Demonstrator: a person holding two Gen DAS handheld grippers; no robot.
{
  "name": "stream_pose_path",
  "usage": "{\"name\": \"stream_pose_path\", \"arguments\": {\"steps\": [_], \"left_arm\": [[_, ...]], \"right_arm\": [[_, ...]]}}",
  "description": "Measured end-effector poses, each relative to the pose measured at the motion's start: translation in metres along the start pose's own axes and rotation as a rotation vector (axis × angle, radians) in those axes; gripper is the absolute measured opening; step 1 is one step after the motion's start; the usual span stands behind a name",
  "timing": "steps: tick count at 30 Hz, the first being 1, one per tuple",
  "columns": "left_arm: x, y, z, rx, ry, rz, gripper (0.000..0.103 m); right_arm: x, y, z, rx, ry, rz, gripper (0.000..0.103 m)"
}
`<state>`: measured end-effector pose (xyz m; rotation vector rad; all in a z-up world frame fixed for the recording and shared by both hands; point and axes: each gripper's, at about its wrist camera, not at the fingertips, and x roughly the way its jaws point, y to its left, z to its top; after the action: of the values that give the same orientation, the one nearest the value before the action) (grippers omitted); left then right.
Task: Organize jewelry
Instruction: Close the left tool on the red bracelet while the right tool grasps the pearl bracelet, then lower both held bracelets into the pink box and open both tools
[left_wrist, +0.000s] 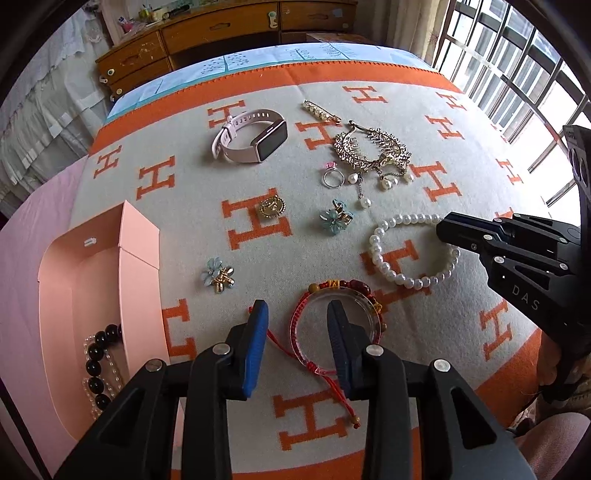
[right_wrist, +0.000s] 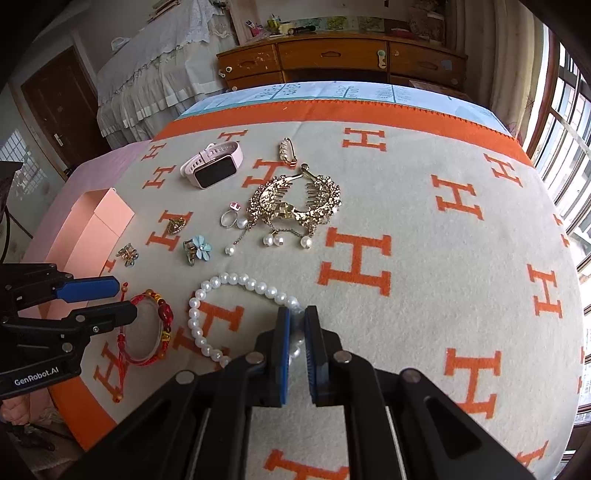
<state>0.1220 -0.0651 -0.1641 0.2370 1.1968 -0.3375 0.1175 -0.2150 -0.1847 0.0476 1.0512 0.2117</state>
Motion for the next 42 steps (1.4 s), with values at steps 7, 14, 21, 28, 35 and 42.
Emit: {"name": "stream_pose_path", "arguments": {"steps": [7,14,21,28,35,42], "left_arm": [[0.012,-0.003,0.004,0.032,0.043,0.007,0.032],[0.019,-0.004,0.003,0.043,0.059,-0.012,0.012],[0.014,0.001,0.002,-0.035,0.034,-0.033,0.004],[-0.038,0.03,-0.003,-0.141,-0.099,-0.047,0.004],[-0.111,0.074,-0.017,-0.236,-0.265,-0.007,0.004],[-0.152,0.128,-0.041,-0.325,-0.355,0.08,0.004]], "right_arm": [[0.0,-0.001,0.0,-0.002,-0.002,0.01,0.008],[0.0,-0.002,0.0,-0.003,-0.004,0.015,0.008],[-0.001,-0.003,0.0,0.008,-0.008,0.007,0.008],[-0.029,0.005,0.007,0.03,-0.064,-0.015,0.007],[-0.096,0.03,0.024,-0.009,-0.213,-0.032,0.007],[-0.149,0.082,0.048,-0.093,-0.349,0.003,0.007]]}}
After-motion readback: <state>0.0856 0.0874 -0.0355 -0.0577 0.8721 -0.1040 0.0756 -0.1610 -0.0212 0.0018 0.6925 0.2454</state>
